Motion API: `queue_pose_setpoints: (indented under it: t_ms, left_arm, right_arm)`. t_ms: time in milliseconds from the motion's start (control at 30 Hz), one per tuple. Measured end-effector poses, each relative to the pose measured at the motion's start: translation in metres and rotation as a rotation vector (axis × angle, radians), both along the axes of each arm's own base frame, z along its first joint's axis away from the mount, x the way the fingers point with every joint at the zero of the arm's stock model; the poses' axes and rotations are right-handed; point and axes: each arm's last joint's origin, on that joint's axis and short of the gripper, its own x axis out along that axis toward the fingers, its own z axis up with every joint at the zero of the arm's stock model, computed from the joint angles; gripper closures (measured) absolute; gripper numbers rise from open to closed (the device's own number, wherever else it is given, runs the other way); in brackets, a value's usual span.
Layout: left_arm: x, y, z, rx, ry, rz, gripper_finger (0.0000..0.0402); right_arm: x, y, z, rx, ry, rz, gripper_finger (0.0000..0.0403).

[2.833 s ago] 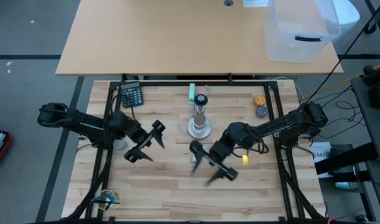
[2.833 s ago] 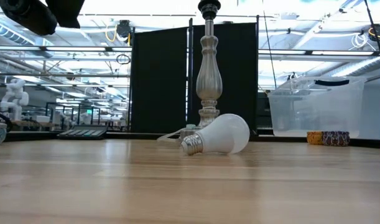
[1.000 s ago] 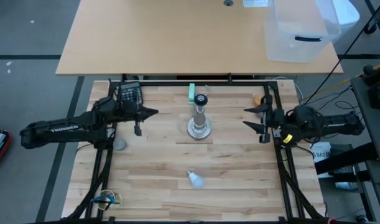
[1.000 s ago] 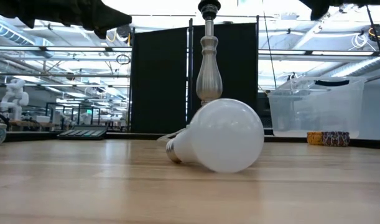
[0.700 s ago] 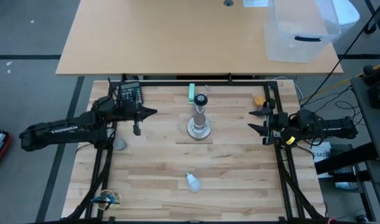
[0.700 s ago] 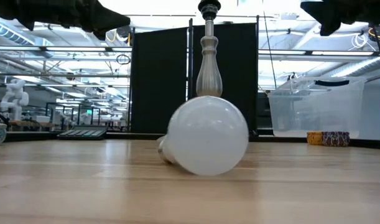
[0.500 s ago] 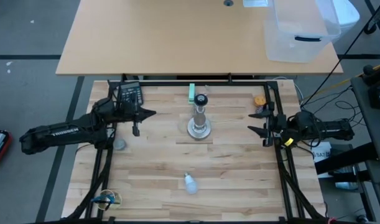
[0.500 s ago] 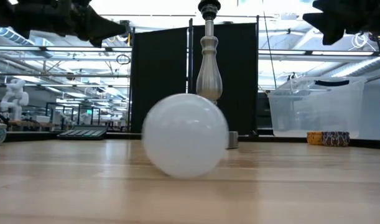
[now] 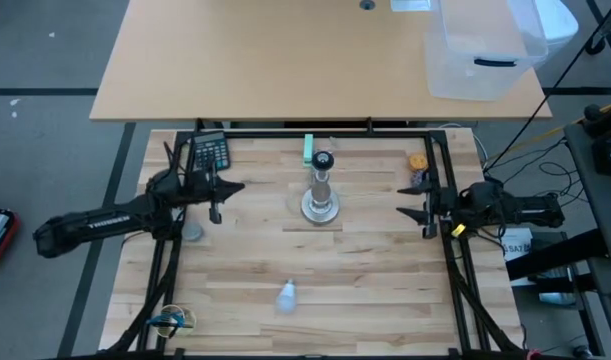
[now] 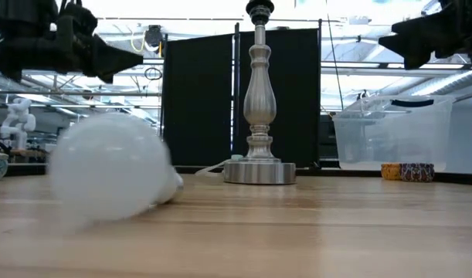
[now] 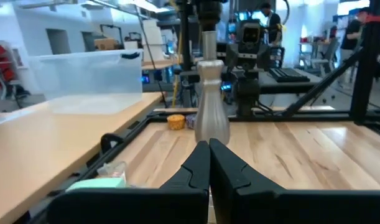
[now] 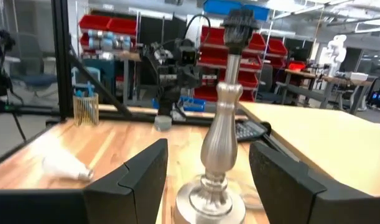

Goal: Screw lightbulb
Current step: Return to Home Position

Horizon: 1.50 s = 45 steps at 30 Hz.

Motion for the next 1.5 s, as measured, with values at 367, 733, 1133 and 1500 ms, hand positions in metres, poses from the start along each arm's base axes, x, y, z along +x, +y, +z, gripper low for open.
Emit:
queue_pose_setpoints:
  t_ms: [367, 733, 1133, 1500]
  left_arm:
    - [-0.004, 0.000, -0.025, -0.023, 0.019, -0.008, 0.0401]
    - [-0.004, 0.000, -0.025, -0.012, 0.029, -0.012, 0.0401]
    - [-0.004, -0.001, -0.027, -0.006, 0.048, -0.047, 0.0401]
    - [-0.004, 0.000, -0.036, -0.054, 0.130, -0.014, 0.0401]
  right_arm:
    - [0.001, 0.000, -0.006, -0.011, 0.053, -0.001, 0.0191]
    - [0.007, 0.000, -0.024, -0.033, 0.080, -0.005, 0.0191]
    - [0.015, 0.001, -0.045, 0.008, 0.079, 0.003, 0.0190]
    - [0.015, 0.001, -0.046, 0.004, 0.071, -0.004, 0.0190]
